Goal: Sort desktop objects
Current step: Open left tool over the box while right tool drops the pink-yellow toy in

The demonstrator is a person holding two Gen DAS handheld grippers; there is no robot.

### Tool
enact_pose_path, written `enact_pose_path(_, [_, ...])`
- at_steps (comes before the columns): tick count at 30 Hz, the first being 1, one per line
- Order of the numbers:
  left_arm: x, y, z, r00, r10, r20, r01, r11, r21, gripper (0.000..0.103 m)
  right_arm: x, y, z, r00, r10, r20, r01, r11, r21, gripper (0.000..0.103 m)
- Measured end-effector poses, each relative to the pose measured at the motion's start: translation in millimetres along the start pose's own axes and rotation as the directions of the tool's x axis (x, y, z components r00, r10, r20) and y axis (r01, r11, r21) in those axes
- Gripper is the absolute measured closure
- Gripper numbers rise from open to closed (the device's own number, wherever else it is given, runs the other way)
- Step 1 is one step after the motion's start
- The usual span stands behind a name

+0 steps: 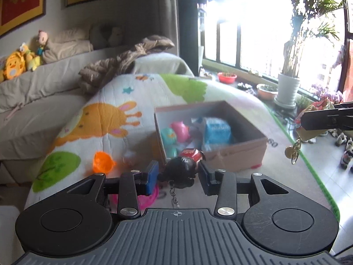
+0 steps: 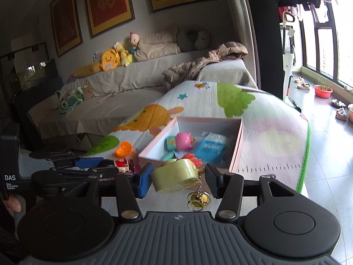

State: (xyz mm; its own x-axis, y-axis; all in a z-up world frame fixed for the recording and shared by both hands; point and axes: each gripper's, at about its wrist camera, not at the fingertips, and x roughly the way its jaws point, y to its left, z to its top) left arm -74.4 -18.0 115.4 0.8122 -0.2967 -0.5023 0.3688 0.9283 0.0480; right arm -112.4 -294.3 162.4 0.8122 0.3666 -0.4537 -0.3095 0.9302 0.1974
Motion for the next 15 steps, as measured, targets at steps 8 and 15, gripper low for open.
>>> enact_pose_path(8, [49,-1,66,0.996,0.015,0.091,-0.009,0.998,-0.065,0.022,38,-13,92,0.986,-0.007,0.166,0.001,0.999,0.033,0.04])
enact_pose_path(15, [41,37,-9,0.983,0.171,-0.065,-0.172,0.985,-0.01,0.004,74,-23,57,0.996,-0.082,0.018,0.082,0.997,0.007,0.036])
